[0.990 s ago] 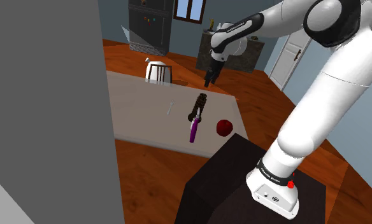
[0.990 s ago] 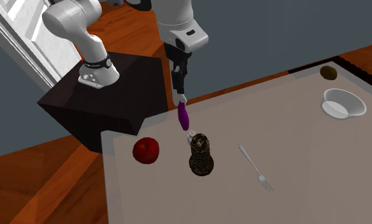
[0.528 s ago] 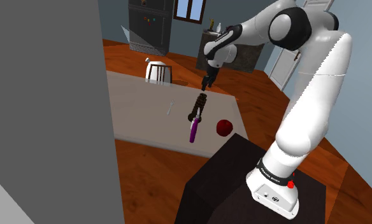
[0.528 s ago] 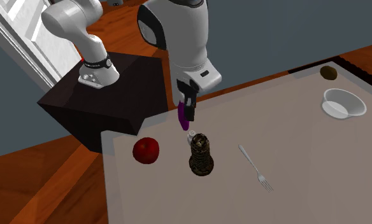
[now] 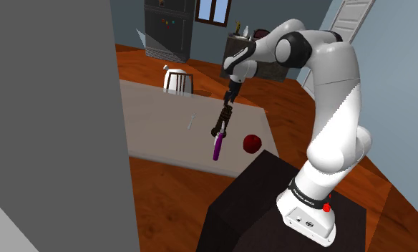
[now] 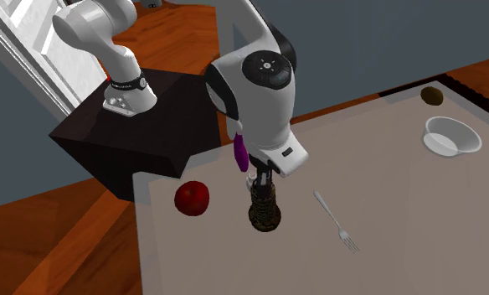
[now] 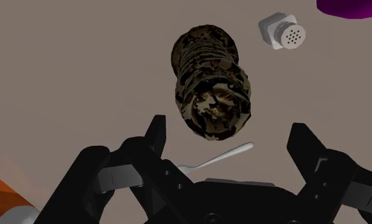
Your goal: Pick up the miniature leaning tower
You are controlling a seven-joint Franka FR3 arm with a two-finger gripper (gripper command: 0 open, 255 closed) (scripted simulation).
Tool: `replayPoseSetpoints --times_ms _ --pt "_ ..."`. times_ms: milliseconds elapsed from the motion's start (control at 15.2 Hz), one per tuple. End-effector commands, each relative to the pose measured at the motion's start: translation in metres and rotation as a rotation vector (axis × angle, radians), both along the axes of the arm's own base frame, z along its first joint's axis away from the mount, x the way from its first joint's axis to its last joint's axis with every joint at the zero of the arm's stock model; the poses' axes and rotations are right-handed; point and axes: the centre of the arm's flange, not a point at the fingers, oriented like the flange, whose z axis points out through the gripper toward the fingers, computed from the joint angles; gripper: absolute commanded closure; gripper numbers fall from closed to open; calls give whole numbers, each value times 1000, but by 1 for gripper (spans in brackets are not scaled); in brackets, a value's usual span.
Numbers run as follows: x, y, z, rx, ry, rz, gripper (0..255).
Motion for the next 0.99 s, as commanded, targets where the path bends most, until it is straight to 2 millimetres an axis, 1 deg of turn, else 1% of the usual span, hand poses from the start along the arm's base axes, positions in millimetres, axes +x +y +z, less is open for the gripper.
replayPoseSetpoints --times_ms 0,330,396,528,594,924 --pt "3 -4 -11 1 -1 0 0" --pt "3 -4 -38 1 -1 0 0" --pt "3 -4 -41 1 -1 0 0" --pt "3 -4 -41 1 -1 0 0" --pt "3 -4 -41 1 -1 0 255" --pt "3 -3 -41 1 -1 0 255"
